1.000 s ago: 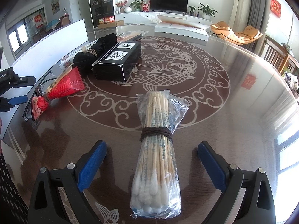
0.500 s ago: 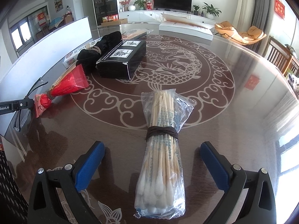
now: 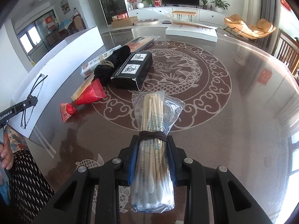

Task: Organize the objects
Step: 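Carry eyeglasses and swabs into the white box and open both tools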

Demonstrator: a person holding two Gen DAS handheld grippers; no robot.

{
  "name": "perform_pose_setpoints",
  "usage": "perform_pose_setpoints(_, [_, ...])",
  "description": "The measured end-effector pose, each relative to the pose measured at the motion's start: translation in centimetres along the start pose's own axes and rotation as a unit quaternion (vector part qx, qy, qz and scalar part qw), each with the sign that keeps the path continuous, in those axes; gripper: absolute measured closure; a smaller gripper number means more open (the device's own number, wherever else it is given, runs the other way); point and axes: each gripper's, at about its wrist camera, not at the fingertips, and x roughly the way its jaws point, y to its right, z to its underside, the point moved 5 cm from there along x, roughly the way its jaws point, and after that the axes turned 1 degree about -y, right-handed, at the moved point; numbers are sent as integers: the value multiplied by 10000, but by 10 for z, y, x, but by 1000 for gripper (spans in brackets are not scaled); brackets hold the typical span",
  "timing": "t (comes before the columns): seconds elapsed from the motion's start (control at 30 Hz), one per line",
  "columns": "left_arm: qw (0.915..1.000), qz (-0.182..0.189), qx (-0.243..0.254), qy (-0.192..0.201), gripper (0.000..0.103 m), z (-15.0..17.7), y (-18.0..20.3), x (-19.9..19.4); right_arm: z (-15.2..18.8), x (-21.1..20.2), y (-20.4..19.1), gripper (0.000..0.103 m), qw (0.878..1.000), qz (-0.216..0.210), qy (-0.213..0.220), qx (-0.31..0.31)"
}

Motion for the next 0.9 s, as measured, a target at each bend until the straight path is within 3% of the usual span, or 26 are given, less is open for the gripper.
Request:
perform_pose_setpoints(0.1, [9985, 25, -489, 235, 92, -26, -38, -26, -31, -18, -33, 74, 9987, -409, 293, -93])
perform_pose_setpoints(0.23, [9938, -480, -935, 357, 92, -51, -105, -41, -83, -23, -124, 74, 9898, -1149, 620, -573])
perform_pose_setpoints(0.37, [9898, -960, -1054, -58, 92, -53, -156, -28, -128, -11, -236, 74, 9718, -1923, 743, -1144])
perform_pose_setpoints(0.53, [9821, -1410, -873, -898, 90, -35, -177, 11, -166, 37, -354, 74, 9544, -2390, 625, -1678])
perform_pose_setpoints(0.6, [9768, -1550, -938, -1144, 79, -26, -183, 20, -170, 63, -383, 71, 9512, -2455, 507, -1798])
perform_pose_setpoints(0.7, [9781, -1577, -899, -1016, 70, -21, -182, 13, -163, 109, -398, 55, 9580, -2318, -6, -1690])
perform_pose_setpoints(0.73, [9792, -1595, -832, -943, 67, -20, -179, 8, -160, 116, -393, 54, 9610, -2298, -84, -1539])
perform_pose_setpoints(0.8, [9803, -1712, -673, -714, 54, -18, -169, -2, -156, 116, -375, 52, 9624, -2439, 2, -1192])
perform_pose_setpoints(0.83, [9802, -1796, -624, -558, 49, -17, -164, -8, -153, 109, -365, 44, 9613, -2530, 127, -1081])
perform_pose_setpoints(0.87, [9801, -1849, -606, -393, 37, -15, -158, -16, -149, 101, -354, 40, 9611, -2540, 293, -1041])
perform_pose_setpoints(0.9, [9807, -1846, -612, -219, 33, -14, -151, -23, -145, 89, -339, 29, 9617, -2478, 515, -1055])
